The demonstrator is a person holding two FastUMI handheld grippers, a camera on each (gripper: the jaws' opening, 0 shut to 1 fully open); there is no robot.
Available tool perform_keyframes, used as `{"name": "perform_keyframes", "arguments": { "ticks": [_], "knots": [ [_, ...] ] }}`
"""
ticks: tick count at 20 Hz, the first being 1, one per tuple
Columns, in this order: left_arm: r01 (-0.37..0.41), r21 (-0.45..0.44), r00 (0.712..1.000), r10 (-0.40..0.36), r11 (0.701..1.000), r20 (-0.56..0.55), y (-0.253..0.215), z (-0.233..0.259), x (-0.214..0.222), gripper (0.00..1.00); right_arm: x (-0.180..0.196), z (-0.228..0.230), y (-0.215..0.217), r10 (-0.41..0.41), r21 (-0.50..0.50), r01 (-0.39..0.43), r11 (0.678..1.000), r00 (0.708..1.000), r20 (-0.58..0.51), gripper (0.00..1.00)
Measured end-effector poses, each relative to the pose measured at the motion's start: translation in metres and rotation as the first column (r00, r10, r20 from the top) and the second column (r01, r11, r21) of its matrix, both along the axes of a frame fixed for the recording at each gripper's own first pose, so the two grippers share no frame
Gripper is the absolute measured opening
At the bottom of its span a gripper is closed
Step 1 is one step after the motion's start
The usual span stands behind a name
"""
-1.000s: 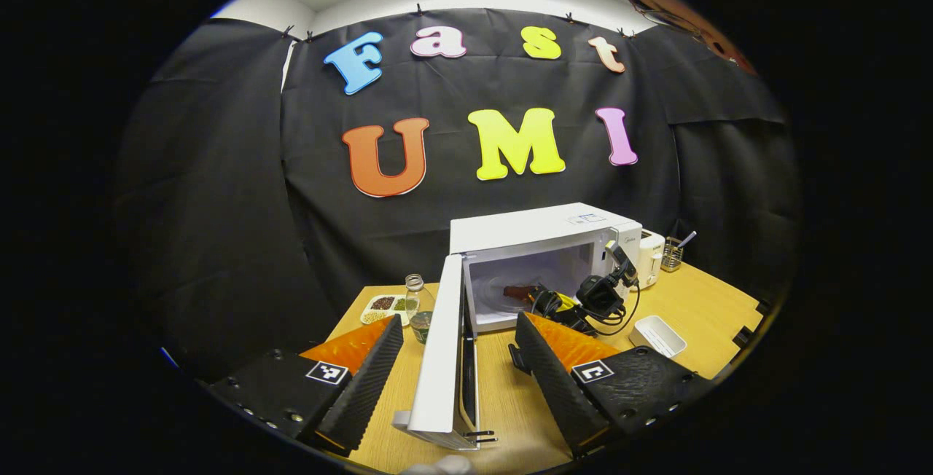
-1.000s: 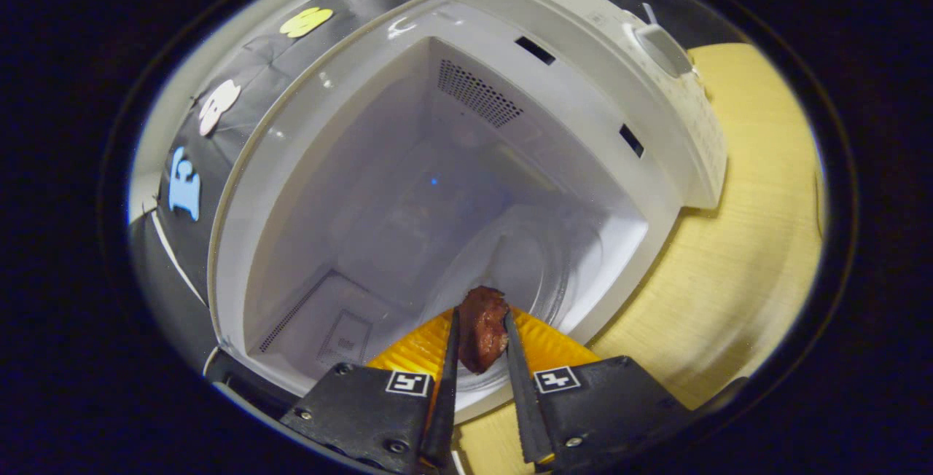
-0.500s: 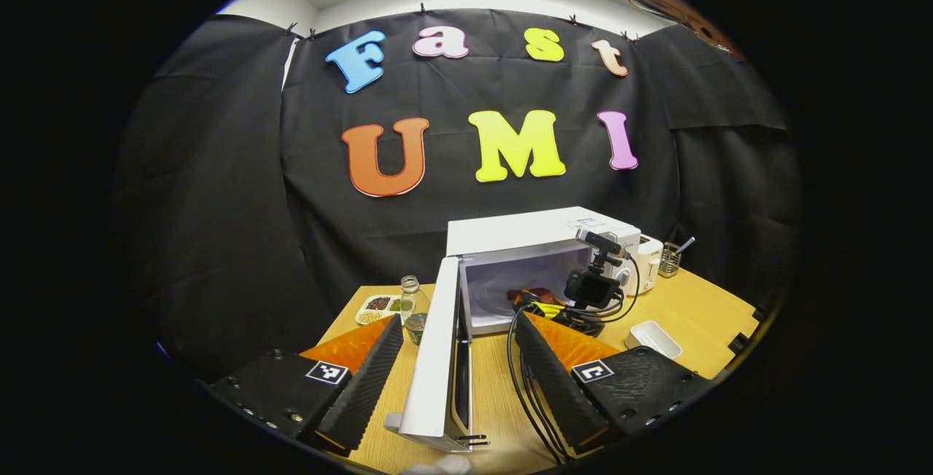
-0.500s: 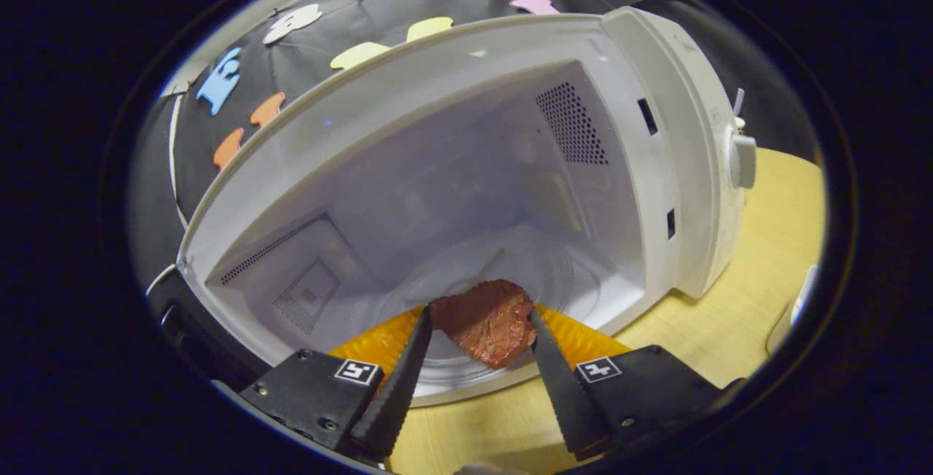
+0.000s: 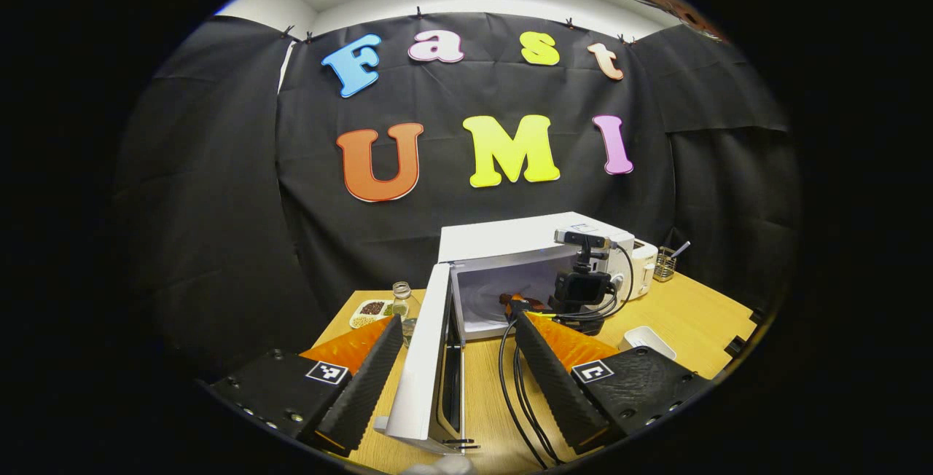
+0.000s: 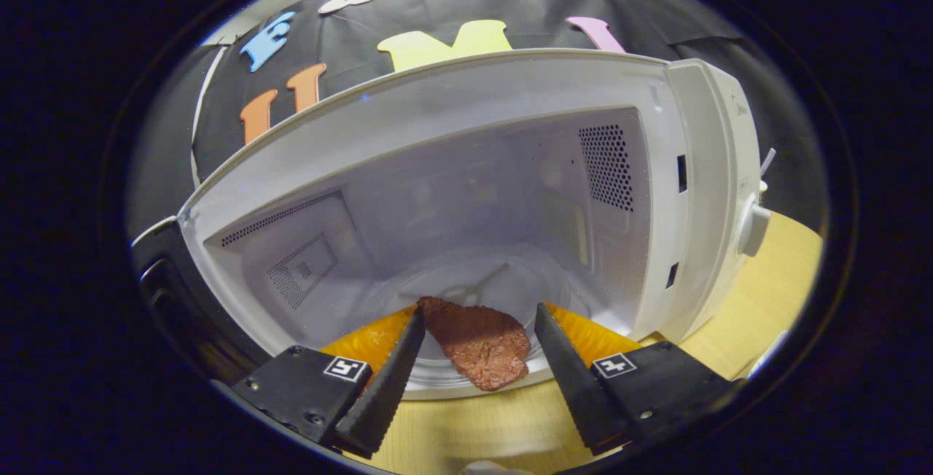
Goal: Open the microwave oven with the left hand, put the food in, and close the microwave oven.
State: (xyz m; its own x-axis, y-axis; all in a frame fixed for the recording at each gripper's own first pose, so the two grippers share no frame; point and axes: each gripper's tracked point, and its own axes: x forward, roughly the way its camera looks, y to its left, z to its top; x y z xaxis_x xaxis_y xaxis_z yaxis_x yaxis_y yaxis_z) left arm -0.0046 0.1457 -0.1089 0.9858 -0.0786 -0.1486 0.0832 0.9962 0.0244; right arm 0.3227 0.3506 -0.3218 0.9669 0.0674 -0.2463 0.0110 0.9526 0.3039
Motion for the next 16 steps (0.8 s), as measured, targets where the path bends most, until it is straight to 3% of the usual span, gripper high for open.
{"name": "perform_keyframes", "arguments": {
  "ticks": [2, 3, 4, 5, 6, 7, 8, 9, 10, 12, 13, 14, 15, 16],
  "knots": [
    [-0.008, 0.000, 1.000, 0.008, 1.000, 0.004, 0.002, 0.000, 0.000, 0.96, -0.007, 0.003, -0.002, 0.000, 0.009, 0.000, 1.000, 1.000, 0.002, 0.97],
    [-0.013, 0.003, 1.000, 0.013, 1.000, 0.003, 0.004, -0.001, 0.000, 0.96, -0.013, 0.008, -0.005, 0.003, 0.011, -0.004, 1.000, 1.000, 0.008, 0.85],
    [-0.021, 0.006, 1.000, 0.021, 1.000, 0.005, 0.007, 0.000, -0.001, 0.96, -0.021, 0.014, -0.007, 0.013, 0.008, -0.013, 1.000, 1.000, 0.009, 0.97],
    [-0.030, 0.007, 0.999, 0.030, 1.000, 0.010, 0.011, 0.002, -0.001, 0.96, -0.033, 0.022, -0.009, 0.026, 0.004, -0.026, 1.000, 1.000, 0.012, 0.98],
    [-0.041, 0.010, 0.999, 0.041, 0.999, 0.016, 0.015, 0.004, -0.002, 0.96, -0.046, 0.033, -0.013, 0.041, -0.003, -0.041, 0.999, 0.999, 0.017, 0.87],
    [-0.055, 0.016, 0.998, 0.054, 0.998, 0.019, 0.022, 0.004, -0.002, 0.95, -0.062, 0.045, -0.019, 0.055, -0.007, -0.055, 0.998, 0.998, 0.019, 0.99],
    [-0.065, 0.022, 0.998, 0.064, 0.998, 0.029, 0.029, 0.005, -0.001, 0.96, -0.080, 0.059, -0.027, 0.076, -0.018, -0.075, 0.997, 0.997, 0.023, 1.00],
    [-0.083, 0.030, 0.996, 0.082, 0.996, 0.033, 0.038, 0.006, -0.003, 0.95, -0.101, 0.068, -0.037, 0.098, -0.044, -0.097, 0.994, 0.995, 0.015, 1.00],
    [-0.114, 0.035, 0.993, 0.113, 0.993, 0.032, 0.051, 0.004, -0.004, 0.95, -0.123, 0.079, -0.051, 0.106, -0.064, -0.106, 0.992, 0.994, 0.000, 0.90],
    [-0.168, 0.030, 0.986, 0.167, 0.985, 0.022, 0.076, -0.004, -0.006, 0.95, -0.166, 0.101, -0.079, 0.142, -0.098, -0.143, 0.985, 0.990, -0.017, 0.90],
    [-0.184, 0.019, 0.983, 0.183, 0.983, 0.026, 0.086, -0.006, -0.007, 0.89, -0.186, 0.108, -0.097, 0.148, -0.114, -0.151, 0.982, 0.988, -0.038, 0.90],
    [-0.185, -0.001, 0.983, 0.185, 0.983, 0.022, 0.093, -0.012, -0.007, 0.84, -0.205, 0.116, -0.112, 0.161, -0.125, -0.166, 0.978, 0.986, -0.051, 1.00],
    [-0.170, -0.021, 0.985, 0.170, 0.985, 0.023, 0.097, -0.018, -0.007, 0.61, -0.222, 0.123, -0.132, 0.152, -0.137, -0.160, 0.978, 0.986, -0.066, 0.90],
    [-0.173, -0.038, 0.984, 0.174, 0.984, 0.033, 0.104, -0.024, -0.007, 0.39, -0.238, 0.129, -0.155, 0.129, -0.159, -0.141, 0.977, 0.988, -0.084, 1.00]
  ]
}}
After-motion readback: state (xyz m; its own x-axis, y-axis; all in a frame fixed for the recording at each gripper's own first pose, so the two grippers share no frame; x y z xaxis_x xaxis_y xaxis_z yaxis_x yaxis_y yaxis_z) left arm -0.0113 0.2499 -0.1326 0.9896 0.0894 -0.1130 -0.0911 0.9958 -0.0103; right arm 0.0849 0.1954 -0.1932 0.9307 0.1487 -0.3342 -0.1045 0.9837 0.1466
